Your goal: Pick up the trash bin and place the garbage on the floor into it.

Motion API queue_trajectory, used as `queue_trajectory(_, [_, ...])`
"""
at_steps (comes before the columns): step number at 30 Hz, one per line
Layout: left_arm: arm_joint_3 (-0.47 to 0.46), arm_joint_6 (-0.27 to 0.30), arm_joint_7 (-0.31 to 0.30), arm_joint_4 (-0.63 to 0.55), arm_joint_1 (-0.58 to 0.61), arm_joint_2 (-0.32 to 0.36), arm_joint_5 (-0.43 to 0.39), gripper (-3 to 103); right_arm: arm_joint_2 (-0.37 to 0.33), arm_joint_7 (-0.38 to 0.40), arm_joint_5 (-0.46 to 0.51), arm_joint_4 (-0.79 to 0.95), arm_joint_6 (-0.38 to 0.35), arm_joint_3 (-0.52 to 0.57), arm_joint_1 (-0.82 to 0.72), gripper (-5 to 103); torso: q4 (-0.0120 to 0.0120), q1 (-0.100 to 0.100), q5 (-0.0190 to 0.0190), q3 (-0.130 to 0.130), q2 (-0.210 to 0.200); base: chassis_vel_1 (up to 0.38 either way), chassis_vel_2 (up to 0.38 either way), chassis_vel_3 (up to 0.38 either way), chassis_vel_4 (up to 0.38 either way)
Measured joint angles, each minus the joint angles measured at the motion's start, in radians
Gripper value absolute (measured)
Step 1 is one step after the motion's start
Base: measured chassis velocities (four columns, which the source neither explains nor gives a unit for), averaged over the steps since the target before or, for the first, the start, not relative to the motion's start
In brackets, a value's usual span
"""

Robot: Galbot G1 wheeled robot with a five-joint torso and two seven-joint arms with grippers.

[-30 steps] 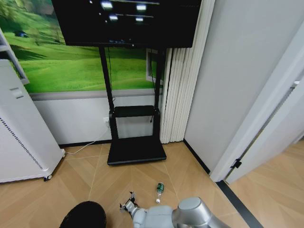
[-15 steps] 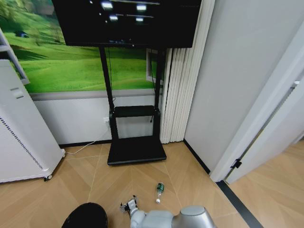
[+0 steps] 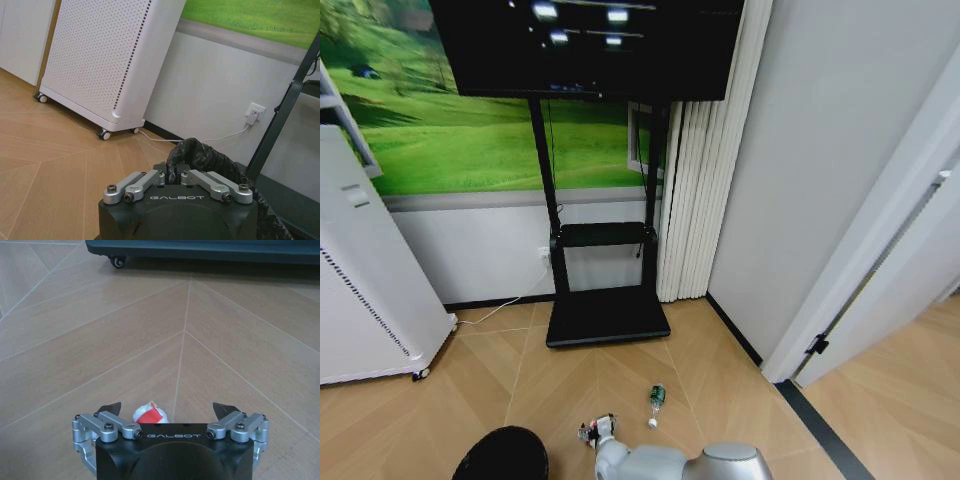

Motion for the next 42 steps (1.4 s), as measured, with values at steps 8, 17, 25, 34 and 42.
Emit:
queue_trajectory(8, [0.004, 0.0, 0.0, 0.007, -0.006, -0.008, 0.011, 8, 0.0, -0.026, 0.021, -0.027, -0.001, 0.013, -0.015, 100, 0.0, 0.0, 0.0001, 0.0, 0.0, 0.0, 0.0, 0.0, 0.0])
queue_trajectory(17, [0.005, 0.0, 0.001, 0.016, -0.007, -0.009, 0.018, 8, 0.0, -0.061, 0.048, -0.032, -0.004, 0.004, -0.04, 100, 0.0, 0.0, 0.0001, 0.0, 0.0, 0.0, 0.0, 0.0, 0.0])
queue_trajectory(25, [0.011, 0.001, 0.002, 0.028, -0.013, -0.014, 0.023, 8, 0.0, -0.093, 0.05, -0.025, -0.004, -0.003, -0.044, 92, 0.0, 0.0, -0.0002, 0.0, 0.0, 0.0, 0.0, 0.0, 0.0])
queue_trajectory(34, [0.014, 0.002, 0.002, 0.031, -0.02, -0.009, 0.023, 8, 0.0, -0.11, 0.044, -0.035, -0.005, -0.015, -0.046, 59, 0.0, 0.0, -0.0001, 0.0, 0.0, 0.0, 0.0, 0.0, 0.0])
queue_trajectory(42, [0.006, 0.007, 0.001, 0.028, -0.017, 0.013, 0.013, 8, 0.0, -0.104, 0.035, -0.02, -0.004, -0.015, -0.041, 32, 0.0001, 0.0, -0.0002, 0.0, 0.0, 0.0, 0.0, 0.0, 0.0])
